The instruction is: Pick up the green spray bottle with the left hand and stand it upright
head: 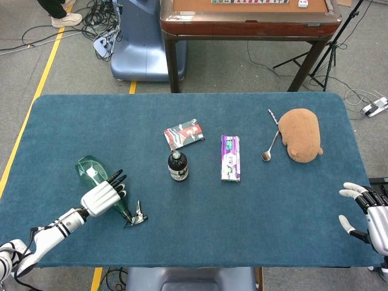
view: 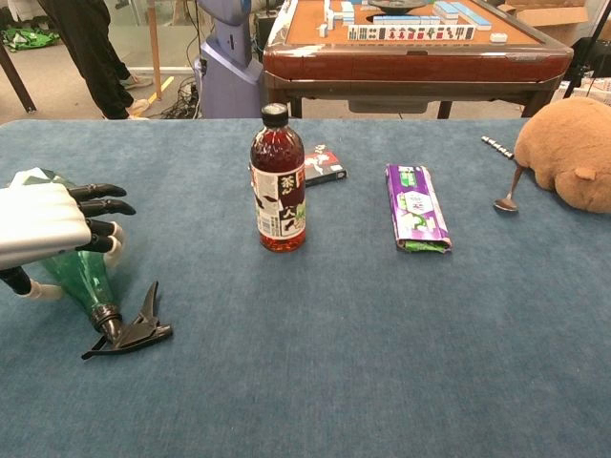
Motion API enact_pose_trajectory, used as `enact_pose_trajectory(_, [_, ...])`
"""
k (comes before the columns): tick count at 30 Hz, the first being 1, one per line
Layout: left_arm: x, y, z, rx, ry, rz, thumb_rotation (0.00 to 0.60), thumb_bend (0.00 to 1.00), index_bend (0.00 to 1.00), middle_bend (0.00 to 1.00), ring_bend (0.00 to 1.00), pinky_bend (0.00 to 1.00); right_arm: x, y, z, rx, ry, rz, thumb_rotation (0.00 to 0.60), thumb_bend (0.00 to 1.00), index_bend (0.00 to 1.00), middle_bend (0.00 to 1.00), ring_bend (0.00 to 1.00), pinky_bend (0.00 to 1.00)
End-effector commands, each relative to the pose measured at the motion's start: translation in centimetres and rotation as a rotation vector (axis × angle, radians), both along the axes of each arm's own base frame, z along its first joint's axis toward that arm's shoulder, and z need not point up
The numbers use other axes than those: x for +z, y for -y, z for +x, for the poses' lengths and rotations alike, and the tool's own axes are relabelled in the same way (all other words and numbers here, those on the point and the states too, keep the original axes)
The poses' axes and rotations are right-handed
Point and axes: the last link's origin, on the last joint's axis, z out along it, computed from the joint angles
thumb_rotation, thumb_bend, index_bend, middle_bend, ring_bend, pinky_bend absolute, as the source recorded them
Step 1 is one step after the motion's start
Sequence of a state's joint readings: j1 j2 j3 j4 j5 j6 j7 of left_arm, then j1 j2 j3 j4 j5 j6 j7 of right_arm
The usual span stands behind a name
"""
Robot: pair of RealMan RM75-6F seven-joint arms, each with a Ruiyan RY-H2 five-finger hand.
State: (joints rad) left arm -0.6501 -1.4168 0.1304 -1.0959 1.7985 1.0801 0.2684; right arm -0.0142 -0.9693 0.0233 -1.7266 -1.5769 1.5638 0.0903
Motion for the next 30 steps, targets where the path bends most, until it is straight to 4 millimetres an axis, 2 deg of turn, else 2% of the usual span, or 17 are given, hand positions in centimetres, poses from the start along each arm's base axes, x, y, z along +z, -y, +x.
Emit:
enact_pose_trajectory(1, [-0.2,-0.1,0.0,-0.029,0.018,0.007,0.600,0.23,0.50,0.42,0.19,0.05,0.0,0.0,0.0,0.001,0.001,0.000,0.600,0.27,0.32,0.24,0.18,0.29])
enact_pose_trajectory(5, [0.1,-0.3,0.4,-0.002,0.091,0.003,0.600,0.23,0.54,0.47,0.22,0.09,0.0,0.1,0.1,0.005,0.000,0.000,0.600,0.27,0.32,0.24,0.18,0.29])
enact_pose_trajectory(7, [0.7,-0.4,1.1,0.038,0.185,0.001,0.600,0.23,0.54,0.47,0.22,0.10,0.1,0.0,0.0,0.003,0.000,-0.002,0.600,0.27,0.32,0.24,0.18,0.29])
enact_pose_trajectory(15, [3.9,-1.5,5.0,0.230,0.605,-0.025,0.600,0.23,0.54,0.47,0.22,0.11,0.1,-0.1,0.0,0.002,0.004,-0.004,0.600,0.27,0.32,0.24,0.18,0.29])
enact_pose_trajectory(20, [5.3,-2.3,6.8,0.430,0.926,-0.108,0.600,0.23,0.54,0.47,0.22,0.13,0.2,-0.1,-0.1,0.002,0.006,-0.008,0.600,0.27,0.32,0.24,0.18,0.29])
enact_pose_trajectory(25, [6.0,-3.2,6.8,0.597,1.159,-0.134,0.600,0.23,0.53,0.47,0.22,0.13,0.3,-0.2,-0.3,-0.002,0.007,-0.014,0.600,0.27,0.32,0.24,0.18,0.29])
enact_pose_trajectory(30, [5.6,-3.7,6.3,0.754,1.345,-0.149,0.600,0.23,0.53,0.47,0.21,0.13,0.3,-0.2,-0.3,-0.001,0.007,-0.013,0.600,0.27,0.32,0.24,0.18,0.29])
